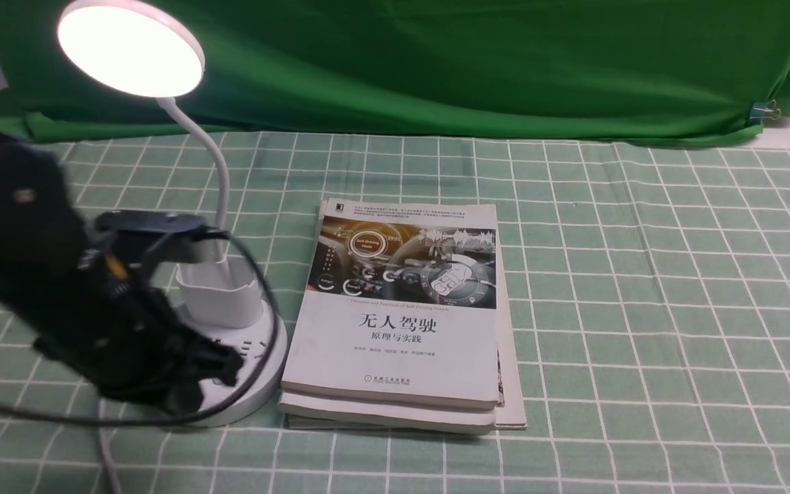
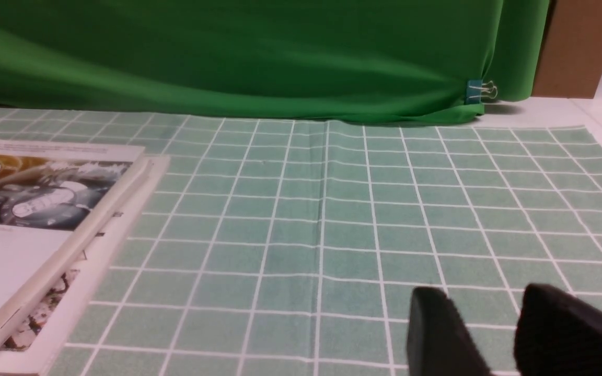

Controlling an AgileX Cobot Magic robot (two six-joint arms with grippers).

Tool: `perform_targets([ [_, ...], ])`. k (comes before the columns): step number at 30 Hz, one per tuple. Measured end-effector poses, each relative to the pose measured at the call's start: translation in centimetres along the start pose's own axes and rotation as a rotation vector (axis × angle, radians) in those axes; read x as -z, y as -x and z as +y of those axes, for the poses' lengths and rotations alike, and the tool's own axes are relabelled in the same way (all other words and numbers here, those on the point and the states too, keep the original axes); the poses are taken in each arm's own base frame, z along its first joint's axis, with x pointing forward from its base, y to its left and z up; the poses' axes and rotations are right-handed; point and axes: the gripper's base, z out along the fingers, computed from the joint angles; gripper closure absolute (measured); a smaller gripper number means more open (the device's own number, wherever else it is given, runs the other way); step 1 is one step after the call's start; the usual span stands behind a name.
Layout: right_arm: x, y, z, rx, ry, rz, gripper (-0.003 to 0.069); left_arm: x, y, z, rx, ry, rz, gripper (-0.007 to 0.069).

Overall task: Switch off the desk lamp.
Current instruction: Use the left arm to press the button switch on the lamp holder

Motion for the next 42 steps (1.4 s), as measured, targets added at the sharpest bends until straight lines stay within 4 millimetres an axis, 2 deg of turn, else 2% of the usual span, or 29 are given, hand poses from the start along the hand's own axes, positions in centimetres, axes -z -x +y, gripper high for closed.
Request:
perform_targets([
  [5, 0.0, 0.0, 0.0, 0.000, 0.000, 0.000, 0.0417, -1.7, 2.0, 0.6, -0.017, 0.035, -0.023, 0.0624],
  [9, 0.0, 0.0, 0.0, 0.000, 0.000, 0.000, 0.0417, -2.4, 2.7, 0.8, -0.017, 0.043, -0.032, 0.0624],
  [16, 0.0, 0.0, 0.0, 0.000, 0.000, 0.000, 0.0417, -5.2, 3.2, 1.5, -0.019, 0.063, 0.008, 0.0624],
  [24, 0.0, 0.0, 0.0, 0.000, 0.000, 0.000, 0.0417, -5.3, 3.8, 1.8, -0.018, 0.083, -0.010, 0.0624],
  [27, 0.0, 0.0, 0.0, 0.000, 0.000, 0.000, 0.0417, -4.3, 3.6, 1.6, -0.029, 0.091, -0.026, 0.0624],
  [31, 0.0, 0.0, 0.0, 0.000, 0.000, 0.000, 0.0417, -1.8, 3.5, 1.2, -0.038, 0.095, -0.104, 0.0624],
  [33, 0.0, 0.0, 0.0, 0.000, 0.000, 0.000, 0.0417, -1.4, 3.5, 1.1, -0.039, 0.095, -0.117, 0.0624],
  [37, 0.0, 0.0, 0.0, 0.000, 0.000, 0.000, 0.0417, -2.4, 3.6, 1.3, -0.035, 0.094, -0.091, 0.0624],
  [42, 0.0, 0.0, 0.0, 0.000, 0.000, 0.000, 0.0417, -5.2, 3.6, 1.8, -0.023, 0.090, -0.002, 0.0624],
])
